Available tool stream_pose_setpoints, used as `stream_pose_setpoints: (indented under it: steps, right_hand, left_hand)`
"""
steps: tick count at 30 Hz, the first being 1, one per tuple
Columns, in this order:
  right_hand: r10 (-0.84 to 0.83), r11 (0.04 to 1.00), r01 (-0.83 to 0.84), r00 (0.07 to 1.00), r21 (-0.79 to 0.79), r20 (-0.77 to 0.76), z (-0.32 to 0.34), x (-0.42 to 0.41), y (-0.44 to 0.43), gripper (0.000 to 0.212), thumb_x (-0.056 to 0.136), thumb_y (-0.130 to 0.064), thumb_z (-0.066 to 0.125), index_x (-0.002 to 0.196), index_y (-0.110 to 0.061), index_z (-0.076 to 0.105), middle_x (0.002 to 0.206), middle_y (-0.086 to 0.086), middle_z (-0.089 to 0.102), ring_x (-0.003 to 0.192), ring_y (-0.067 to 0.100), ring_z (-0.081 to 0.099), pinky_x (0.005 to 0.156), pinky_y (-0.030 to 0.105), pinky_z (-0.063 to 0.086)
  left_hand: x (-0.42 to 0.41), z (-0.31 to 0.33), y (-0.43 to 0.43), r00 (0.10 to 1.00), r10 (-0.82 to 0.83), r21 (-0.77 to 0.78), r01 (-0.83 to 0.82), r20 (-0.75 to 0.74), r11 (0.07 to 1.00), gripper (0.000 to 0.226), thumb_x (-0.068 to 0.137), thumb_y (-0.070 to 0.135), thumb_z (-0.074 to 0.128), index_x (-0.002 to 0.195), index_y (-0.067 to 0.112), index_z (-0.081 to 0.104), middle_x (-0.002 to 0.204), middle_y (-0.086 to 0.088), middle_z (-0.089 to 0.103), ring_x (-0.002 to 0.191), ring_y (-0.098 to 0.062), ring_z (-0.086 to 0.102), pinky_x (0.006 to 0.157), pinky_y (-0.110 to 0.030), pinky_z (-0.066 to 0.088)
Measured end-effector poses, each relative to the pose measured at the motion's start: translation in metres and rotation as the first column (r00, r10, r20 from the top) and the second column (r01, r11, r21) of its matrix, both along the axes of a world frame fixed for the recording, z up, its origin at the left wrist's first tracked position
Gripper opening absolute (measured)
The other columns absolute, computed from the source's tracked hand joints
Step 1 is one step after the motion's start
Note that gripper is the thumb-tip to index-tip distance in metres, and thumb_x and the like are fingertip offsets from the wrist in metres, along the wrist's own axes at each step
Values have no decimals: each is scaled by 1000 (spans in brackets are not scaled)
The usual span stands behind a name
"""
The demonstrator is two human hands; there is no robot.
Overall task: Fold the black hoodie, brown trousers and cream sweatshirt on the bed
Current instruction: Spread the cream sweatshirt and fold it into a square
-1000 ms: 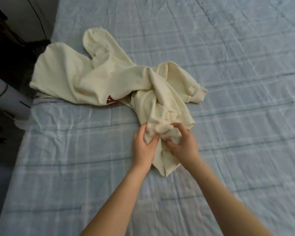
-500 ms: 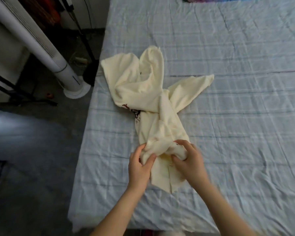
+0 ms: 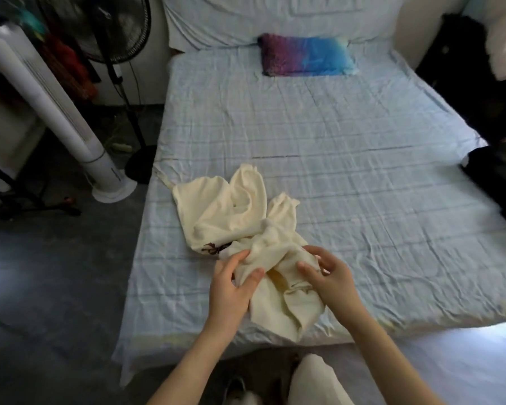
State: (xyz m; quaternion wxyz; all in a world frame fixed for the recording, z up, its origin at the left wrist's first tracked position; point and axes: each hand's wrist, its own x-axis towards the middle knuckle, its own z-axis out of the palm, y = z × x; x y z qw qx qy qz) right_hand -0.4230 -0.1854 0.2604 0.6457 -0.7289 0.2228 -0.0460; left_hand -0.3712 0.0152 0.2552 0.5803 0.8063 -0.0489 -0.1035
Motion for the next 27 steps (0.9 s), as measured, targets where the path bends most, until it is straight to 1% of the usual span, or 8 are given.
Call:
stream_pose_setpoints:
  steps: [6, 8, 11, 16, 20, 22, 24, 27]
  right_hand:
    - [2, 998, 0, 1000, 67, -31, -13, -8, -80, 21, 83, -31, 82, 99, -43, 76, 95, -8, 77, 86, 12, 75, 71, 28, 62]
    - [34, 996, -31, 999, 79, -27, -15, -5, -122, 20, 84, -29, 81, 99, -42, 76, 96, -9, 77, 87, 11, 75, 69, 25, 60]
    - [99, 991, -96, 995, 97, -25, -14, 2, -200, 18, 86, -24, 80, 98, -37, 78, 95, -5, 78, 87, 12, 75, 67, 20, 58]
    - [145, 988, -143, 989, 56, -26, 4, 18, -342, 20, 85, -14, 78, 97, -30, 78, 92, -4, 79, 83, 9, 75, 66, 18, 56]
    - [180, 981, -184, 982, -62, -58, 21, 29, -453, 21, 83, -24, 82, 98, -38, 78, 95, -10, 78, 85, 6, 74, 68, 18, 57]
    - [176, 977, -187, 979, -105, -103, 19, 30, -502, 27, 78, -36, 85, 103, -40, 76, 99, -11, 77, 86, 5, 74, 69, 20, 58]
    - [177, 972, -200, 970, -126, -168, 5, 31, -542, 34, 72, -45, 84, 104, -42, 75, 100, -13, 76, 83, 4, 74, 65, 19, 57]
    - [192, 942, -261, 934, -210, -300, -38, 31, -589, 29, 77, -33, 85, 101, -45, 74, 99, -10, 75, 82, 4, 72, 61, 16, 55]
  left_hand:
    - [-22, -18, -84, 999, 6, 80, -9, 32, 997, 33, 86, 31, 74, 113, 40, 58, 114, 8, 49, 108, -7, 53, 86, -7, 40]
    - [-25, -23, -125, 998, 24, 90, -28, 50, 996, 31, 86, 30, 74, 111, 40, 58, 114, 7, 50, 105, 1, 51, 87, -9, 39]
    - [-31, -23, -206, 997, 47, 102, -54, 68, 993, 28, 87, 30, 72, 106, 44, 56, 109, 8, 49, 98, 14, 46, 82, -2, 36]
    - [-34, -11, -353, 996, 71, 78, -75, 52, 994, 28, 91, 28, 69, 118, 28, 63, 115, 1, 49, 103, 6, 49, 89, -3, 36]
    - [-32, -6, -464, 997, 34, 18, -35, 63, 999, 33, 93, 27, 66, 125, 23, 60, 118, 2, 47, 104, 15, 44, 89, 0, 33]
    - [-30, -15, -507, 1000, -18, -6, 18, 22, 1000, 36, 94, 30, 65, 129, 24, 58, 119, 6, 45, 103, 19, 43, 88, -1, 35]
    - [-29, -32, -540, 988, -119, -32, 117, -97, 993, 46, 94, 35, 64, 137, 27, 51, 122, 10, 44, 103, 17, 45, 91, -7, 39]
    - [-32, -65, -560, 905, -253, -42, 254, -342, 966, 59, 94, 43, 62, 147, 30, 41, 132, 4, 45, 115, -7, 51, 104, -30, 45]
